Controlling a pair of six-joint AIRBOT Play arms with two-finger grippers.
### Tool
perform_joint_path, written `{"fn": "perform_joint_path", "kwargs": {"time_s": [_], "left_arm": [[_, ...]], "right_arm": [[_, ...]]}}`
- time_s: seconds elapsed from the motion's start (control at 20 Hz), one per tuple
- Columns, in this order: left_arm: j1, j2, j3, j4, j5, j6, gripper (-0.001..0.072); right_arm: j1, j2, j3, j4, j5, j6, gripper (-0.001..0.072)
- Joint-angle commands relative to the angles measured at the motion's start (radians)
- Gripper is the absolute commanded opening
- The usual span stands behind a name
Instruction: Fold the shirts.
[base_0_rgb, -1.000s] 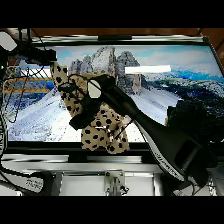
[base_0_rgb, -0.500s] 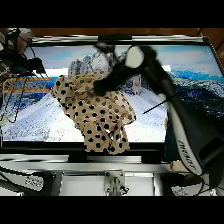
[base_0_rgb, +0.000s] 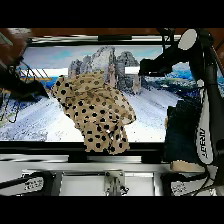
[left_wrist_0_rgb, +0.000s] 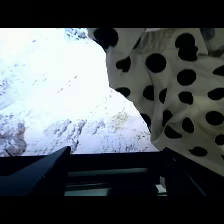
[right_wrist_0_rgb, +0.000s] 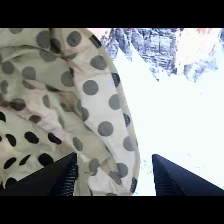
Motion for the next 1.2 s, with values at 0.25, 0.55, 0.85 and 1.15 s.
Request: {"fn": "perform_joint_path", "kwargs": {"time_s": [0.25,0.55,0.85,1.15], "left_arm": [[-0.201,0.286,-0.744,-0.407,0.602,-0.036,0.072],[-0.369,0.189,-0.739,-0.519,0.754,-0.037,0.072],[-0.373,0.18,-0.736,-0.521,0.723,0.031,0.0071],[-0.238,0.261,-0.68,-0.408,0.53,0.121,0.0042]], "right_arm": [[-0.029,-0.123,0.001,-0.012,0.095,-0.016,0.0581],[-0.029,-0.161,0.001,0.006,0.184,-0.06,0.0581],[-0.029,-0.179,0.001,0.01,0.199,-0.035,0.0581],[-0.029,-0.259,0.001,0.031,0.267,-0.021,0.0581]]}}
